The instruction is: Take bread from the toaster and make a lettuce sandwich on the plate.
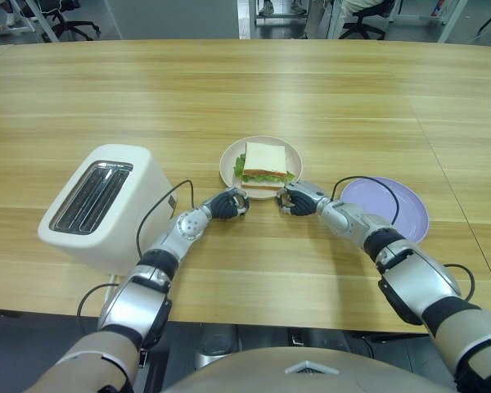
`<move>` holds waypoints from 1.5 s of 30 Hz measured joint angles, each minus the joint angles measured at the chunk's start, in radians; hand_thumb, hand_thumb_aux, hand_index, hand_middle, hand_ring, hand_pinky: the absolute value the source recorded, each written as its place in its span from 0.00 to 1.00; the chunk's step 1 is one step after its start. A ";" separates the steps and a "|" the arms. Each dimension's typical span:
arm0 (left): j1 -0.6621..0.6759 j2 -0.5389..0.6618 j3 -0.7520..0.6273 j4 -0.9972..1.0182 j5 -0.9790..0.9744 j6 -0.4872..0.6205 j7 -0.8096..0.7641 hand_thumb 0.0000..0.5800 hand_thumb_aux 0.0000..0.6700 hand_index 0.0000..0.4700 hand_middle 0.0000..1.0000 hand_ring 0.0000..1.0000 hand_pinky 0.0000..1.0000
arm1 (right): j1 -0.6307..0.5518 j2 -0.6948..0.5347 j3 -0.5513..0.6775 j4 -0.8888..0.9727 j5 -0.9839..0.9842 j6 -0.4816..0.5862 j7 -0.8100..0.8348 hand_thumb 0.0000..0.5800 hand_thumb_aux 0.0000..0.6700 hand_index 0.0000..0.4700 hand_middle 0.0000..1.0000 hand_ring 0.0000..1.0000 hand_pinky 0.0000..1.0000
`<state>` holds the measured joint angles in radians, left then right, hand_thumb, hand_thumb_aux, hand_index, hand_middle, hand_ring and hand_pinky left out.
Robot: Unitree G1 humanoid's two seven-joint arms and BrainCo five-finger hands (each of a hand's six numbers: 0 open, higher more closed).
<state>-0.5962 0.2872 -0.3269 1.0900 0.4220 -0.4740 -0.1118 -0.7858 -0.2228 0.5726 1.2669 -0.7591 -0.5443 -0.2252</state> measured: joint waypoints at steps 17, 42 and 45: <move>0.083 0.082 -0.001 -0.267 0.070 -0.216 0.332 1.00 0.98 0.96 1.00 1.00 1.00 | 0.010 -0.108 0.001 -0.199 -0.002 -0.124 -0.251 1.00 1.00 0.98 1.00 1.00 1.00; 0.472 -0.077 0.334 -0.966 -0.362 -0.255 0.239 0.00 0.00 0.00 0.00 0.00 0.00 | 0.479 0.019 -0.278 -0.863 0.515 -0.163 -0.013 0.00 0.00 0.00 0.00 0.00 0.00; 0.469 -0.099 0.343 -0.943 -0.386 -0.276 0.222 0.00 0.00 0.00 0.00 0.00 0.00 | 0.478 0.037 -0.313 -0.836 0.561 -0.141 0.030 0.00 0.00 0.00 0.00 0.00 0.00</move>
<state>-0.1277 0.1877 0.0157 0.1469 0.0358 -0.7500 0.1103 -0.3074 -0.1855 0.2599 0.4313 -0.1978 -0.6854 -0.1949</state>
